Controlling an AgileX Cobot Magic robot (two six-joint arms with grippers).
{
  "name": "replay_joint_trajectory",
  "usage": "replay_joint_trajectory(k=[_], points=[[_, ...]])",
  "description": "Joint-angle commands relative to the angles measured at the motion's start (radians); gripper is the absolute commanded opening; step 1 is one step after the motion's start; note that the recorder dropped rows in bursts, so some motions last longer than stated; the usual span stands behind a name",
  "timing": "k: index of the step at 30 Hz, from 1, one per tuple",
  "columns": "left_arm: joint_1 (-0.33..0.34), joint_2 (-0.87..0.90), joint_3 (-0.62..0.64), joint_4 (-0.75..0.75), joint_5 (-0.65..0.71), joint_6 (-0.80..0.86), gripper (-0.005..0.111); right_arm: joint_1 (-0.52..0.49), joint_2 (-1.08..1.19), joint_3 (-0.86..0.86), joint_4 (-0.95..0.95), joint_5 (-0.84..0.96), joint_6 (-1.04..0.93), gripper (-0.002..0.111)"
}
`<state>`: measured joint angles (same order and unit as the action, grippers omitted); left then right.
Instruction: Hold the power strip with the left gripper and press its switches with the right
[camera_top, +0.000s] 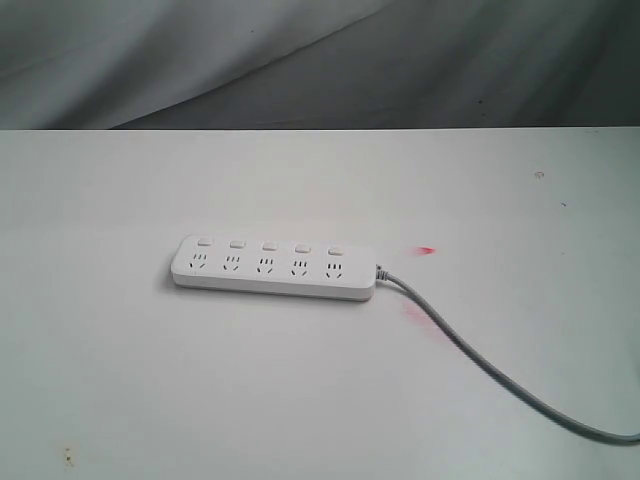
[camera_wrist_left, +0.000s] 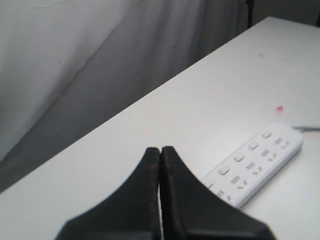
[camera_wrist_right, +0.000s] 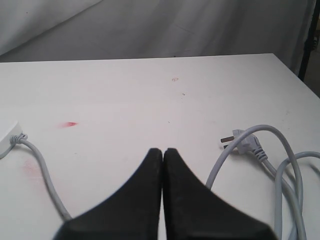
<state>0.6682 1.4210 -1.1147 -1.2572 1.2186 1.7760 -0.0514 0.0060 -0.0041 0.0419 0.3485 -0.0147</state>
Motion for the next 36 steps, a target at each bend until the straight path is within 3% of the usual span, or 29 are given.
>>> replay_joint_trajectory(k=[1, 4, 11, 23, 27, 36], points=[[0.002, 0.065, 0.002, 0.029, 0.002, 0.317, 0.0, -0.01, -0.006, 0.004, -0.006, -0.009, 0.002, 0.0], [0.002, 0.12, -0.036, 0.123, 0.002, 0.317, 0.0, -0.01, -0.006, 0.004, -0.006, -0.009, 0.002, 0.0], [-0.023, 0.282, -0.145, 0.177, 0.002, 0.317, 0.0, -0.01, -0.006, 0.004, -0.006, -0.009, 0.002, 0.0], [-0.209, 0.55, -0.463, 0.346, 0.002, 0.317, 0.0, -0.01, -0.006, 0.004, -0.006, -0.009, 0.002, 0.0], [-0.277, 0.591, -0.497, 0.447, 0.002, 0.317, 0.0, -0.01, -0.006, 0.004, -0.006, -0.009, 0.002, 0.0], [-0.42, 0.631, -0.502, 0.523, 0.002, 0.317, 0.0, -0.01, -0.006, 0.004, -0.006, -0.009, 0.002, 0.0]])
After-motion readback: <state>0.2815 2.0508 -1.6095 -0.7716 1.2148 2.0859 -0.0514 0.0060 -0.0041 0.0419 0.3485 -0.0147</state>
